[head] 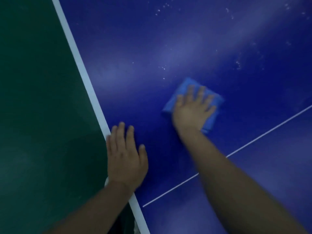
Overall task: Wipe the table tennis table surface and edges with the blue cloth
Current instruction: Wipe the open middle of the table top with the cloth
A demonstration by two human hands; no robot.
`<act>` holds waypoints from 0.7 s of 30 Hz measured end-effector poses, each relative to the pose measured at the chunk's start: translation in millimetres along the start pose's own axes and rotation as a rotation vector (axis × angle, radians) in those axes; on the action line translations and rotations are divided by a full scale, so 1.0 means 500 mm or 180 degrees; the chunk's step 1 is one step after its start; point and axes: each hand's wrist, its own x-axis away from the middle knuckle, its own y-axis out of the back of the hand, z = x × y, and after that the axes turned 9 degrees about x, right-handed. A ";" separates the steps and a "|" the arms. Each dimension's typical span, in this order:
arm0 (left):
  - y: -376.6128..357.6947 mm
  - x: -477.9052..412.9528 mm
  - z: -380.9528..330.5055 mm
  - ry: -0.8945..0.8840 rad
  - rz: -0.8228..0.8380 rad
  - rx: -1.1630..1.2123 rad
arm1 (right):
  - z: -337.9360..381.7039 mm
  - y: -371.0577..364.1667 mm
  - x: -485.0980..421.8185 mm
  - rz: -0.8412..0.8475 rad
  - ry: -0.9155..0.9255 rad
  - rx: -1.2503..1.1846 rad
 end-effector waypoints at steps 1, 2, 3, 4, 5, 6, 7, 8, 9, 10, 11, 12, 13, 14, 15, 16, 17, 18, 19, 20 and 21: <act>0.011 -0.041 0.007 0.0144 -0.0063 -0.0008 | 0.060 -0.006 0.045 -0.0066 0.0667 0.0001; 0.018 -0.071 0.015 0.0199 -0.0085 -0.0093 | 0.100 -0.011 0.083 -0.0021 0.1316 0.0054; 0.020 -0.088 0.021 0.0191 -0.0071 -0.0223 | 0.117 -0.015 0.102 0.0056 0.1839 0.0141; 0.019 -0.095 0.023 0.0149 -0.0055 -0.0342 | 0.114 -0.015 0.095 0.0076 0.2249 0.0176; 0.017 -0.096 0.025 0.0111 -0.0046 -0.0404 | 0.099 -0.008 0.068 0.0050 0.2591 0.0181; 0.015 -0.094 0.025 0.0097 -0.0029 -0.0415 | 0.081 -0.004 0.029 -0.0028 0.2820 0.0240; 0.015 -0.092 0.024 0.0098 -0.0003 -0.0418 | 0.063 0.001 -0.019 -0.0124 0.2861 0.0357; 0.015 -0.092 0.023 0.0106 0.0015 -0.0430 | 0.051 0.006 -0.079 -0.0169 0.2623 0.0489; 0.014 -0.093 0.023 0.0108 0.0015 -0.0443 | 0.042 0.012 -0.143 -0.0100 0.2080 0.0569; 0.013 -0.095 0.023 0.0108 0.0002 -0.0451 | 0.038 0.021 -0.199 0.0004 0.1358 0.0471; 0.012 -0.096 0.024 0.0118 -0.0011 -0.0455 | 0.044 0.027 -0.237 0.0116 0.0675 0.0258; 0.011 -0.098 0.026 0.0126 -0.0030 -0.0461 | 0.063 0.028 -0.245 0.0160 0.0157 0.0089; 0.010 -0.100 0.027 0.0120 -0.0052 -0.0475 | 0.093 0.026 -0.224 0.0136 -0.0042 0.0033; 0.008 -0.100 0.027 0.0108 -0.0058 -0.0496 | 0.126 0.017 -0.184 0.0017 0.0138 0.0066; 0.007 -0.099 0.027 0.0101 -0.0052 -0.0507 | 0.152 0.004 -0.133 -0.0078 0.0654 0.0088; 0.007 -0.099 0.028 0.0100 -0.0056 -0.0497 | 0.166 -0.011 -0.082 -0.0116 0.1375 0.0169; 0.008 -0.099 0.028 0.0109 -0.0070 -0.0486 | 0.166 -0.019 -0.053 -0.0134 0.2007 0.0272; 0.008 -0.100 0.028 0.0117 -0.0072 -0.0496 | 0.155 -0.016 -0.068 -0.0118 0.2366 0.0373; 0.007 -0.100 0.027 0.0117 -0.0059 -0.0521 | 0.132 -0.011 -0.117 -0.0120 0.2344 0.0438; 0.007 -0.100 0.027 0.0111 -0.0059 -0.0539 | 0.101 -0.001 -0.177 -0.0097 0.1874 0.0554; 0.006 -0.100 0.027 0.0099 -0.0089 -0.0548 | 0.066 0.012 -0.239 -0.0066 0.1188 0.0577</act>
